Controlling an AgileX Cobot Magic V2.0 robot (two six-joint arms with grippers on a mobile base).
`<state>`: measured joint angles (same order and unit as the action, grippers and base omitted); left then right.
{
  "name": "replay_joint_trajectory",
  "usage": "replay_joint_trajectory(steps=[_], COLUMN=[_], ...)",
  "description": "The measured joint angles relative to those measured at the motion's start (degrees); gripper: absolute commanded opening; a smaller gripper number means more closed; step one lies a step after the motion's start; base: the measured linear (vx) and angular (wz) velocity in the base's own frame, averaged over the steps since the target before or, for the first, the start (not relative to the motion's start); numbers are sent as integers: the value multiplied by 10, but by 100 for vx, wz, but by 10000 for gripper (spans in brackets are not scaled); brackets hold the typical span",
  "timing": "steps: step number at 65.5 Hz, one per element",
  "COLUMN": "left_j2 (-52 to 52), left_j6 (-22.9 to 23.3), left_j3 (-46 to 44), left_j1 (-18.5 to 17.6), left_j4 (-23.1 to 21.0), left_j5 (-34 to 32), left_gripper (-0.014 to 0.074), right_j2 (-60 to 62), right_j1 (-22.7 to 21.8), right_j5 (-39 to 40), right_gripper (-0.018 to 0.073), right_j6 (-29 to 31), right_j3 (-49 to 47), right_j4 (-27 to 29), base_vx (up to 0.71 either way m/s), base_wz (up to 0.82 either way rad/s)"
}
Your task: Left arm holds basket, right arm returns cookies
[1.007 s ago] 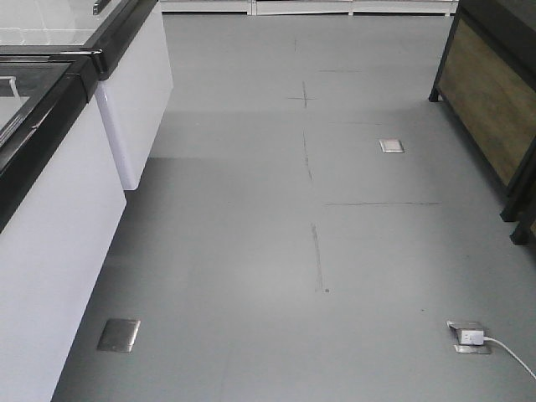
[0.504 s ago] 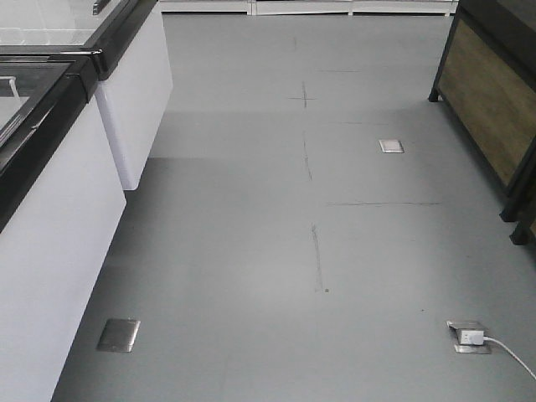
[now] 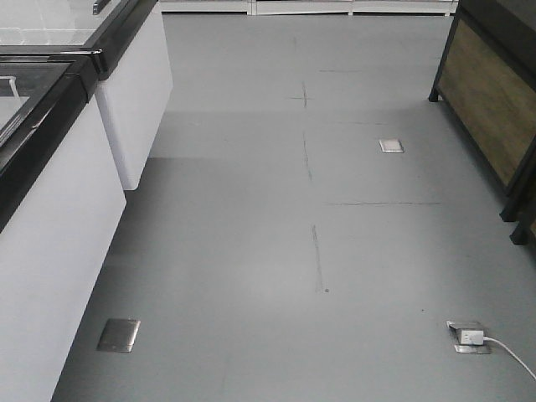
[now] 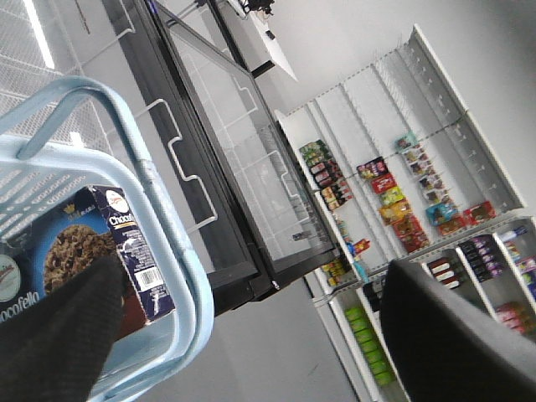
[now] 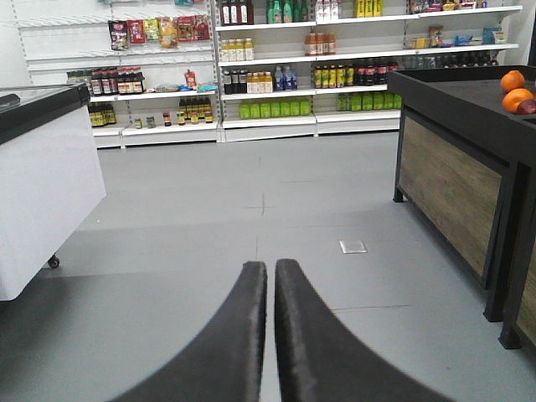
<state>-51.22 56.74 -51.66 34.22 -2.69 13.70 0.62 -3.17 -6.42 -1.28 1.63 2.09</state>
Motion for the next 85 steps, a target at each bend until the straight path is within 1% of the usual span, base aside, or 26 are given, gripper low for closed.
replay_joint_trajectory(steps=[8,14,18,24,29,33,47,61,68,85], left_j2=[0,-1,-6,-16,-26,-34,-69,-111,-126,-160], left_j6=[47,94,128,174,202,214,225,270,292,322], left_j3=[41,68,88,116,134,140,141,141,141,141], left_j1=[0,3,14,30,40,40,40,40,39,14], left_j4=[-1,-1,-1,-1,-2,-3,-3,-3,4,12], left_j5=[-71,-137,-179,-224,-256,-272,-310,-340,-357,-402], left_gripper=[590,590,590,590,590,590,590,590,590,590], right_j2=[0,0,0,0,0,0,0,0,0,0], right_j1=[0,0,0,0,0,0,0,0,0,0], right_j5=[0,0,0,0,0,0,0,0,0,0], right_gripper=[-6,-6,-6,-6,-6,-6,-6,-6,-6,-6], right_j6=[0,0,0,0,0,0,0,0,0,0], right_j3=[0,0,0,0,0,0,0,0,0,0], right_j4=[0,0,0,0,0,0,0,0,0,0], base_vx=[0,0,0,0,0,0,0,0,0,0], base_wz=[0,0,0,0,0,0,0,0,0,0])
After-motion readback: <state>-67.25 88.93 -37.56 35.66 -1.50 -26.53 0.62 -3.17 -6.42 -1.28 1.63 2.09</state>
